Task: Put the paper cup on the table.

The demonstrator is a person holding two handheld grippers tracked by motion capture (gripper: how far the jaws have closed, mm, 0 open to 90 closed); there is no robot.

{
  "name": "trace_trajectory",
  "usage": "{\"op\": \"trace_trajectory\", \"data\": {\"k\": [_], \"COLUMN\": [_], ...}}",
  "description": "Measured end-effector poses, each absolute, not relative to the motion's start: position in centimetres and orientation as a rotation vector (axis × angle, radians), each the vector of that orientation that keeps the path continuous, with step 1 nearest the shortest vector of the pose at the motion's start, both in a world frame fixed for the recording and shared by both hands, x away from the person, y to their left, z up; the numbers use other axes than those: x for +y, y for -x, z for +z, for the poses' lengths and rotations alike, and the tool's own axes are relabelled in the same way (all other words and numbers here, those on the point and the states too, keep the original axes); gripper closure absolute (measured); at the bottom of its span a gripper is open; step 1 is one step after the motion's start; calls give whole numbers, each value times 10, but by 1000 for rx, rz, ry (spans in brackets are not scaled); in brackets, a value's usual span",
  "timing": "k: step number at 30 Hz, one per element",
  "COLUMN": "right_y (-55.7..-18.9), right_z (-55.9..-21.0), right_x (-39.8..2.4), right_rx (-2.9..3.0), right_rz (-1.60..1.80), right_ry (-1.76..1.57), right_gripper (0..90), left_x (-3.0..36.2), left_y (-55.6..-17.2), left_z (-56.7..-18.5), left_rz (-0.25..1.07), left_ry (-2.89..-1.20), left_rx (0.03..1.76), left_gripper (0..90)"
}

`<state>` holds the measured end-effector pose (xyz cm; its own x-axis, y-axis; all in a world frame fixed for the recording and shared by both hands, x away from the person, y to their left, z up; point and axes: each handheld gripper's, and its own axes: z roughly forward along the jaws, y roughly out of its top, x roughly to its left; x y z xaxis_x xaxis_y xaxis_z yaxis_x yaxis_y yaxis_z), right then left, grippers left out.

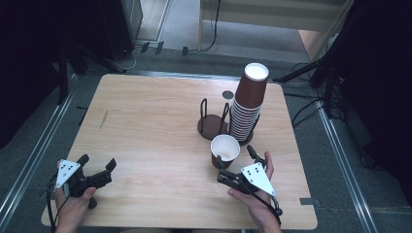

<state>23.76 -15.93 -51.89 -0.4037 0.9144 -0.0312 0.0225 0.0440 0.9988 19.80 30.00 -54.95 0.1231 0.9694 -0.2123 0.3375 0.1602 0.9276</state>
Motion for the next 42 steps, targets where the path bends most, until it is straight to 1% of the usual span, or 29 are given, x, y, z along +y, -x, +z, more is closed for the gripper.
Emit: {"op": "trace_trajectory", "data": {"k": [9, 20, 42], "right_y": [-232, -230, -234], "right_z": [-515, -510, -521], "right_x": [-172, -199, -261], "right_rx": [1537, 1467, 1348], "right_rz": [1467, 1435, 1317], "right_ry": [-976, -1021, -1177], "right_gripper": [0, 0, 0], "left_x": [297, 297, 297], "left_y": [-199, -199, -200], "left_z": [-551, -552, -552], "left_rz": [781, 783, 757], "left_ry": [-1386, -1391, -1383], "left_rx": [1405, 1410, 1427], "left_gripper": [0, 0, 0]}}
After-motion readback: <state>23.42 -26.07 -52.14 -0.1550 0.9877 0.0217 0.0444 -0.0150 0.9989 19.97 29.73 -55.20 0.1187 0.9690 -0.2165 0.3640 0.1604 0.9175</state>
